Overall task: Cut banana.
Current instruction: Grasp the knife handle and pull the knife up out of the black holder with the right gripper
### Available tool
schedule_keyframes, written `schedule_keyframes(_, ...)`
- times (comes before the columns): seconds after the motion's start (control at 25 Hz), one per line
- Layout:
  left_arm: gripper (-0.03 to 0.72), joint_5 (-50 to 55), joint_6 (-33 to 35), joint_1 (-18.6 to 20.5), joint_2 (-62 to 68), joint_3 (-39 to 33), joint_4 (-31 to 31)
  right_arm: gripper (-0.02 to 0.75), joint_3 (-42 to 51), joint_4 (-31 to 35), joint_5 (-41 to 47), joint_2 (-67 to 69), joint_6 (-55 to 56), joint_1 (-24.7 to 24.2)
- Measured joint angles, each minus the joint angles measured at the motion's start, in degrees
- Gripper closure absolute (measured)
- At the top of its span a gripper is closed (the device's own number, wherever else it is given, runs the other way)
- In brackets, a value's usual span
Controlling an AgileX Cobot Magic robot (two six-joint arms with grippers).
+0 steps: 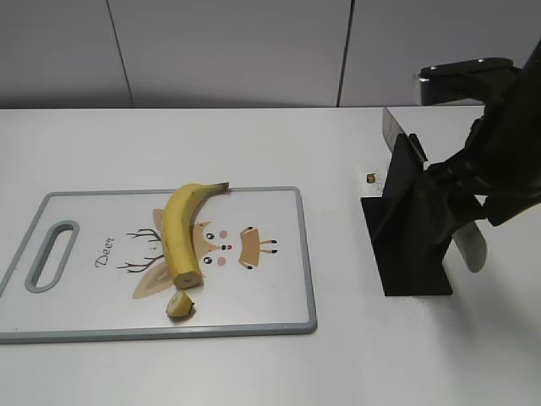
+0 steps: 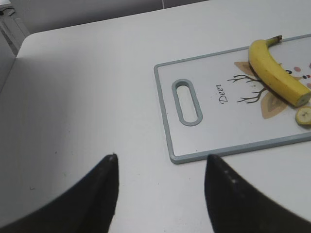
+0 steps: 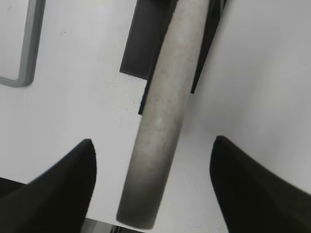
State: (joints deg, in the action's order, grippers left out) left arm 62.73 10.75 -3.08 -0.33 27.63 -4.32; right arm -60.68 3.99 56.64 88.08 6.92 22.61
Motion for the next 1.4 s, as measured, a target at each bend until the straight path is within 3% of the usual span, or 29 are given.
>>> schedule_keyframes(0.56,0.137,0.0,0.0,0.0,0.0,0.0,0.0,0.321,0.0,0.11,-1.45,6.24,4.69,0.0)
schedule_keyframes(0.64,0.137,0.0,0.0,0.0,0.0,0.0,0.0,0.377,-0.07,0.17,-1.45,6.24,4.75,0.0)
schedule_keyframes(0.76,0.137,0.0,0.0,0.0,0.0,0.0,0.0,0.54,-0.08,0.88,-0.93,6.24,5.15,0.0)
schedule_keyframes(0.8,0.137,0.0,0.0,0.0,0.0,0.0,0.0,0.557,-0.12,1.0,-0.3,6.24,6.11,-0.08)
schedule_keyframes(1.4,0.137,0.0,0.0,0.0,0.0,0.0,0.0,0.564,-1.33,3.72,3.71,3.66,8.31,-0.08)
